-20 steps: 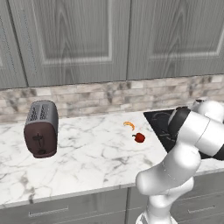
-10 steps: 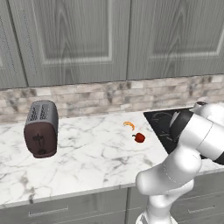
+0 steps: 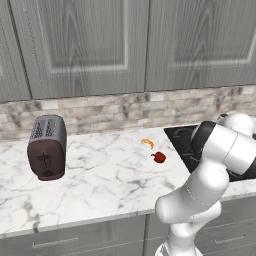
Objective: Place both pans onto different burners. Then place the bell pepper and the shrimp on different pans.
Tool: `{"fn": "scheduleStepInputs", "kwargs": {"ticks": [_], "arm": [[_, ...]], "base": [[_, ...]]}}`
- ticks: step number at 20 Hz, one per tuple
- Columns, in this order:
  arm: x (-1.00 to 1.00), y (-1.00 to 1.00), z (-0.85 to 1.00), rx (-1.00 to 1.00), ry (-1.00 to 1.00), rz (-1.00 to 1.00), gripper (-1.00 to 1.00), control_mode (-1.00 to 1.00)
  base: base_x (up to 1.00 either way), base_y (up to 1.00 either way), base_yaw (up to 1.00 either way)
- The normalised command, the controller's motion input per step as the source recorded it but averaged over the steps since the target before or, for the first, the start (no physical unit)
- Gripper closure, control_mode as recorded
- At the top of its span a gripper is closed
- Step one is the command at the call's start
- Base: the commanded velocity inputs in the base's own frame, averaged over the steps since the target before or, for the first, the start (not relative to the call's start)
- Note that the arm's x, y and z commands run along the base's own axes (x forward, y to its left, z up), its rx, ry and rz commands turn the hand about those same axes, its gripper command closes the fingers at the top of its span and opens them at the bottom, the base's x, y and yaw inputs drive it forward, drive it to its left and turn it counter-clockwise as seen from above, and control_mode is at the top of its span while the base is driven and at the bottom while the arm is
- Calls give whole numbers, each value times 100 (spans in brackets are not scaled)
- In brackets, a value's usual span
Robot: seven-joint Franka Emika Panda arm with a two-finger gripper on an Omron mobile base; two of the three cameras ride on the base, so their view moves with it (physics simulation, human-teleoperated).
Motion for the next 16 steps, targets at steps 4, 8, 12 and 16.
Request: {"fn": "scheduleStepInputs", "kwargs": {"ticks": [4,8,12,16], "arm": [[0,-4,9,0,1,0,-100,-100],[-16,-1,45,0,0,0,-100,-100],[-25,2,46,0,0,0,-100,-100],[-41,26,32,-2,0,0,-100,-100]], "base": [[0,0,0],[0,0,0],[0,0,0],[0,0,0]]}}
